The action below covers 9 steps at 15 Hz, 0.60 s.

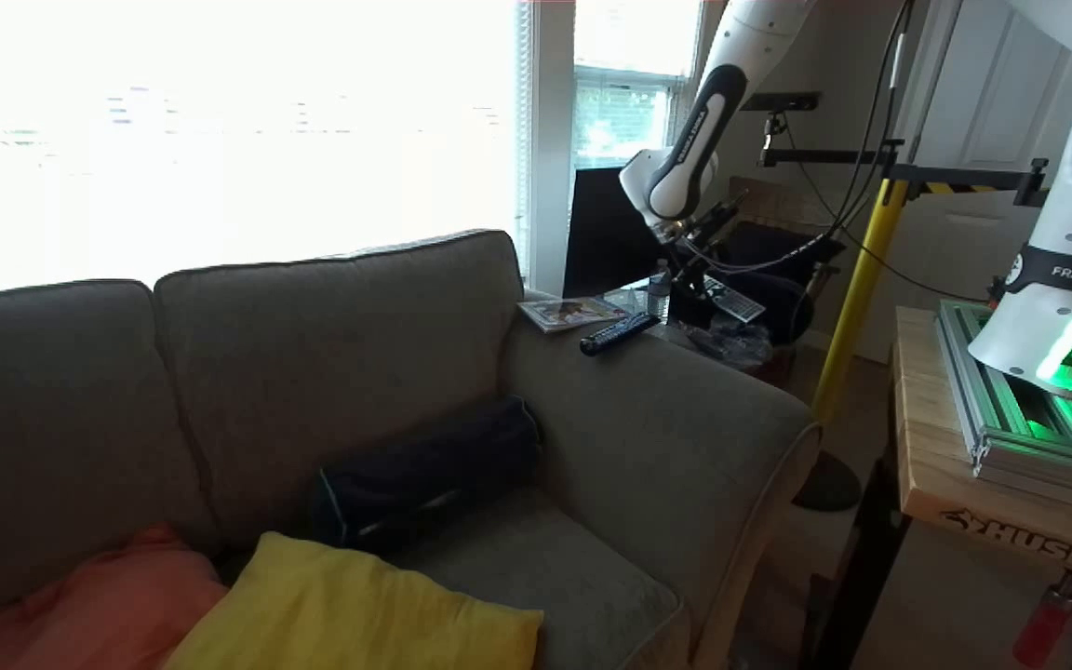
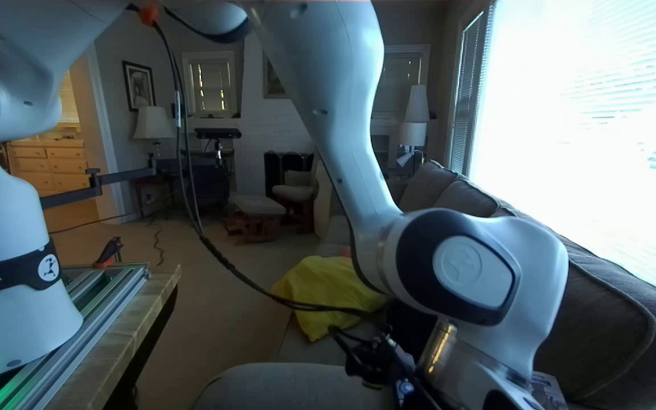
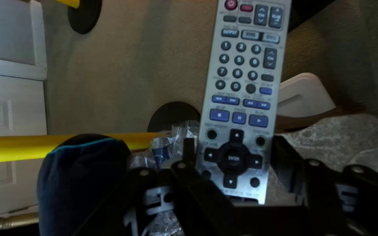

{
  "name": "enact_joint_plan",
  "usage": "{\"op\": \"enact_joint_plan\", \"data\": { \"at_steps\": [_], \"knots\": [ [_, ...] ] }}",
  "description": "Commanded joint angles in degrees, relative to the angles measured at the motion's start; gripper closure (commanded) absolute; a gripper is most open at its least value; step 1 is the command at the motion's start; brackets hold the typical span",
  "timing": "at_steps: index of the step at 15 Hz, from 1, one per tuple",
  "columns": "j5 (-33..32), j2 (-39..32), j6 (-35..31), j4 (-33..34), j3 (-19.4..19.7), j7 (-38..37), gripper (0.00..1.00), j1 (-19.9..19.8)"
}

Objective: Put the remote on the small side table

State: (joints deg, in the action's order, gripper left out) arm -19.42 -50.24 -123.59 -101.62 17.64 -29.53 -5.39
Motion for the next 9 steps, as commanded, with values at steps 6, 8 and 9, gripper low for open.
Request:
{"op": "enact_joint_plan", "data": {
  "at_steps": [6, 8, 9],
  "knots": [
    [7.22, -17.3, 2.0, 25.3, -4.25, 19.16, 0.65, -9.24],
    [10.73, -19.59, 2.88, 28.24, -6.9, 24.71, 0.65, -12.58],
    [12.36, -20.97, 3.93, 30.18, -8.0, 27.26, 0.65, -14.09]
  ]
}}
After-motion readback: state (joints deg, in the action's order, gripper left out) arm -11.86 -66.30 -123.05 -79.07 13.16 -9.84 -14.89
